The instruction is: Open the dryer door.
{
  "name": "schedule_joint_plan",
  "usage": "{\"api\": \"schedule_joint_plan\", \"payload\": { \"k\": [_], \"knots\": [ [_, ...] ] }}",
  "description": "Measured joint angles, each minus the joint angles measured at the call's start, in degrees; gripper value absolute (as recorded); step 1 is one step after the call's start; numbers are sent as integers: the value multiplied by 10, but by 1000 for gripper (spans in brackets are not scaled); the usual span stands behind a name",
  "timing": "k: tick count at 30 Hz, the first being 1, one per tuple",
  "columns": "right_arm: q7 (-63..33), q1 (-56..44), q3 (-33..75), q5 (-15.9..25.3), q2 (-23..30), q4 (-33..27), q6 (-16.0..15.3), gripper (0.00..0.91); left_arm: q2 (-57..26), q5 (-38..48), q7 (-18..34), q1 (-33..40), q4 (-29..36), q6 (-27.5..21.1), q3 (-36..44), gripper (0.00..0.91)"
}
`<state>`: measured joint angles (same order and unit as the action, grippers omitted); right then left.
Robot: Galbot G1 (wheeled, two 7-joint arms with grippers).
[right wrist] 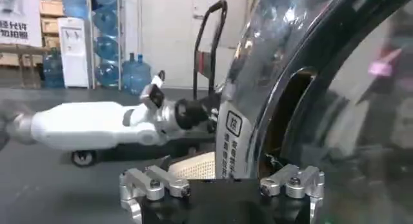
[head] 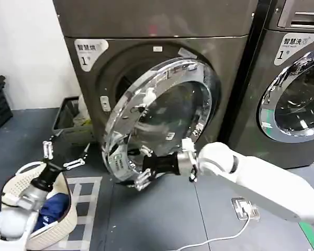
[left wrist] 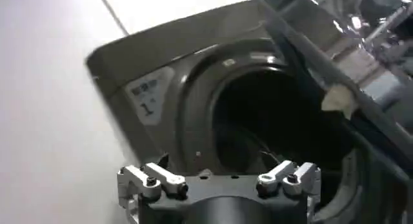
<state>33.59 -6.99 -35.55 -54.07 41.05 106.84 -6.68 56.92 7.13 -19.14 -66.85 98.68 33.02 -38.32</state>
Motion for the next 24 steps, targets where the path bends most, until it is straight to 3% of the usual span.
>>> {"api": "schedule_joint_plan", "payload": {
  "k": [8,16,24],
  "knots": [
    [-4,-106,106,12,-76,56,7,907,-27,3,-23,40,-11,1,50,907],
    [-28,-324,327,21,-153,102,30,907,-39,4,-39,73,-10,8,113,907],
    [-91,-563,581,46,-156,110,42,907,-41,4,-41,99,0,8,168,907]
  ]
}}
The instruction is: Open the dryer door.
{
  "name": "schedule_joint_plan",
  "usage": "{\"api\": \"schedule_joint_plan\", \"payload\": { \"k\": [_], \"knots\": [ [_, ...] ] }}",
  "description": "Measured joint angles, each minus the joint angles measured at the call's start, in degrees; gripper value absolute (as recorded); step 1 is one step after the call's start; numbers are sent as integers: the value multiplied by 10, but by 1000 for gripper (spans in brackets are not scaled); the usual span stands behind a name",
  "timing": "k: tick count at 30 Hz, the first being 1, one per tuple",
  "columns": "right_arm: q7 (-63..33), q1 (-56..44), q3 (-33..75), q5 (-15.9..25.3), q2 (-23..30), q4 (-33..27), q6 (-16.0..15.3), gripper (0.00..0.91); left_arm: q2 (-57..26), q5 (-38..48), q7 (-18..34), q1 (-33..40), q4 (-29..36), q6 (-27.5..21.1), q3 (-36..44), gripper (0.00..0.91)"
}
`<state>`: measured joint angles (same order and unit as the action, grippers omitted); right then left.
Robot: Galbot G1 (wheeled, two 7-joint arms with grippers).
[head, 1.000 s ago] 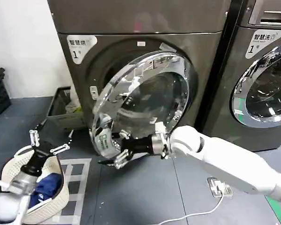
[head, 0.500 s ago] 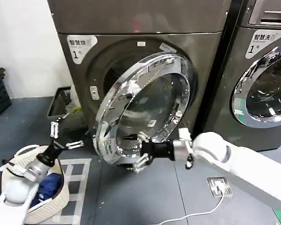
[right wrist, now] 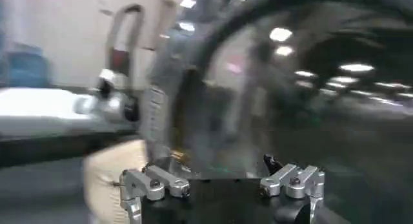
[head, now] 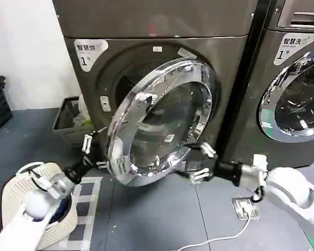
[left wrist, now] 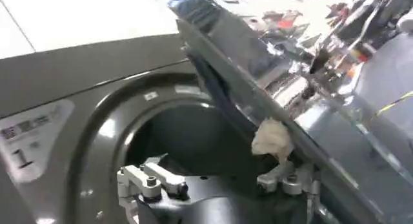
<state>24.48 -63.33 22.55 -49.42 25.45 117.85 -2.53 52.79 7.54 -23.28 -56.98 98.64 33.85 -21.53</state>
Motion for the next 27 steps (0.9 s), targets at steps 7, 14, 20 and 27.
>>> {"api": "schedule_joint_plan", "payload": {
  "k": [7,14,20,27],
  "knots": [
    [-11,-229,254,31,60,5,21,907,-6,4,0,16,10,-1,28,907],
    [-51,-395,439,69,151,-4,51,907,-10,7,0,29,11,0,52,907],
    [-104,-460,538,107,227,-17,61,907,-6,6,0,47,9,1,79,907],
    [-188,-471,609,142,314,-39,55,907,7,6,1,75,1,0,119,907]
  ]
}}
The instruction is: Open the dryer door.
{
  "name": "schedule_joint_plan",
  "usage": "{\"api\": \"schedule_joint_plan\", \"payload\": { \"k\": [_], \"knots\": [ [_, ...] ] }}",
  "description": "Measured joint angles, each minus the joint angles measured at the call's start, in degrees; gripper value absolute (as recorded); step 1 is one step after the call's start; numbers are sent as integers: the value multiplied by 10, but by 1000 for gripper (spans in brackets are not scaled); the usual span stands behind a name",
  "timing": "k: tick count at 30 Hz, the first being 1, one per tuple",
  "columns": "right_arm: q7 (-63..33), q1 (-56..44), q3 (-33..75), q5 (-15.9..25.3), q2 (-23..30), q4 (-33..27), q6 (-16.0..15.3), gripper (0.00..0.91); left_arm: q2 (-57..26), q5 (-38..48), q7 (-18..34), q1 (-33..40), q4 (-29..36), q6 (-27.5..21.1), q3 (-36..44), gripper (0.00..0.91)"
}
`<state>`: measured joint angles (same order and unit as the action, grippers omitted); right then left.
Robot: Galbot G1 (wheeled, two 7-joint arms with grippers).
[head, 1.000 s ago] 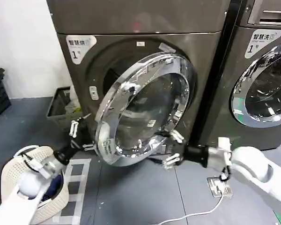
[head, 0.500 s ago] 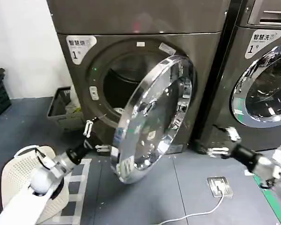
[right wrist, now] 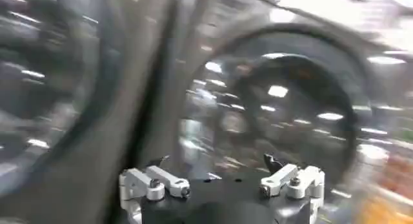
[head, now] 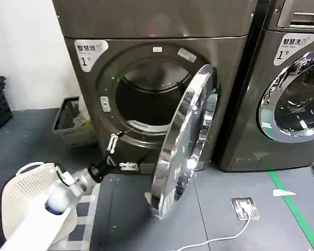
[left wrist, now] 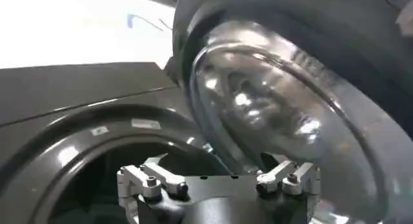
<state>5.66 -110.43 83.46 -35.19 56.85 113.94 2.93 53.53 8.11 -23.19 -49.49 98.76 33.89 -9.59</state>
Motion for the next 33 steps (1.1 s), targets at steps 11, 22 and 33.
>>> {"api": "schedule_joint_plan", "payload": {
  "k": [11,22,33],
  "knots": [
    [-148,-4,80,51,126,-33,-27,907,19,-5,0,44,-15,4,64,907],
    [-254,-12,157,79,202,-58,-63,907,41,-5,4,100,-44,8,136,907],
    [-338,-19,192,125,263,-56,-54,907,66,-7,7,139,-76,12,185,907]
  ]
}}
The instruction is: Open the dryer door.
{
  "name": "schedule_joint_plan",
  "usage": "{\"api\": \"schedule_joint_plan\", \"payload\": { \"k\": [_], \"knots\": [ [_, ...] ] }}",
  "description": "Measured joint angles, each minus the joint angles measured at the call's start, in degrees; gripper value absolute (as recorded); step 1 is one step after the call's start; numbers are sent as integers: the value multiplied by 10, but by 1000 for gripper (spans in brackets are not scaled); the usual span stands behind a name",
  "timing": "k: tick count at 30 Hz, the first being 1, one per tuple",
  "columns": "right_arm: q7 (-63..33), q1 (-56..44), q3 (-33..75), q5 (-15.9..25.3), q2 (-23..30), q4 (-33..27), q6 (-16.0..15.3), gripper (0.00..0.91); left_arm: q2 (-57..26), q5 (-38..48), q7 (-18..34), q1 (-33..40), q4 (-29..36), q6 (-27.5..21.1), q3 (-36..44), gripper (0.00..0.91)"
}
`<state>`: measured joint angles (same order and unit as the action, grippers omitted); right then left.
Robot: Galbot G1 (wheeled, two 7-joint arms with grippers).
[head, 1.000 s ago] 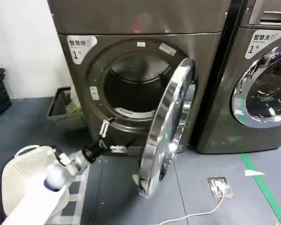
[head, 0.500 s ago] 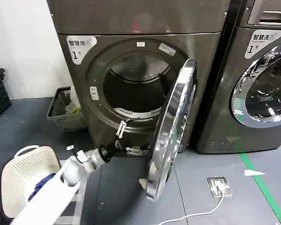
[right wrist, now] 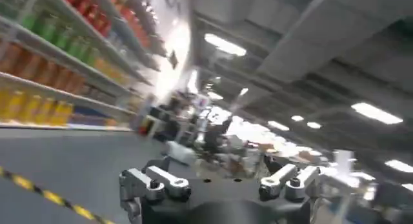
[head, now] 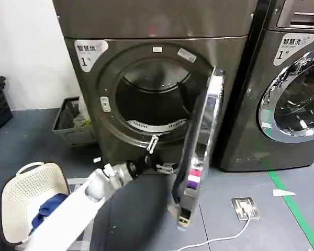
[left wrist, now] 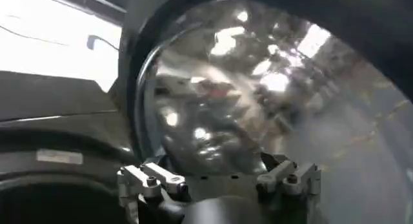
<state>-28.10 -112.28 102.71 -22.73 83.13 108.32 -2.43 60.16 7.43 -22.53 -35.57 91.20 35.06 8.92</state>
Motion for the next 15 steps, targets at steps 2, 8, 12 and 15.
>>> {"api": "schedule_joint_plan", "payload": {
  "k": [2,8,12,15],
  "knots": [
    [-2,-1,4,0,5,-1,0,907,5,-5,5,6,-5,0,7,907],
    [-5,-1,12,-2,13,-3,-5,907,24,-13,11,25,-26,-1,28,907],
    [-4,1,18,-2,16,-4,-6,907,38,-21,18,41,-43,-5,42,907],
    [-3,1,20,-3,17,-3,-6,907,51,-26,23,53,-56,-10,53,907]
  ]
}}
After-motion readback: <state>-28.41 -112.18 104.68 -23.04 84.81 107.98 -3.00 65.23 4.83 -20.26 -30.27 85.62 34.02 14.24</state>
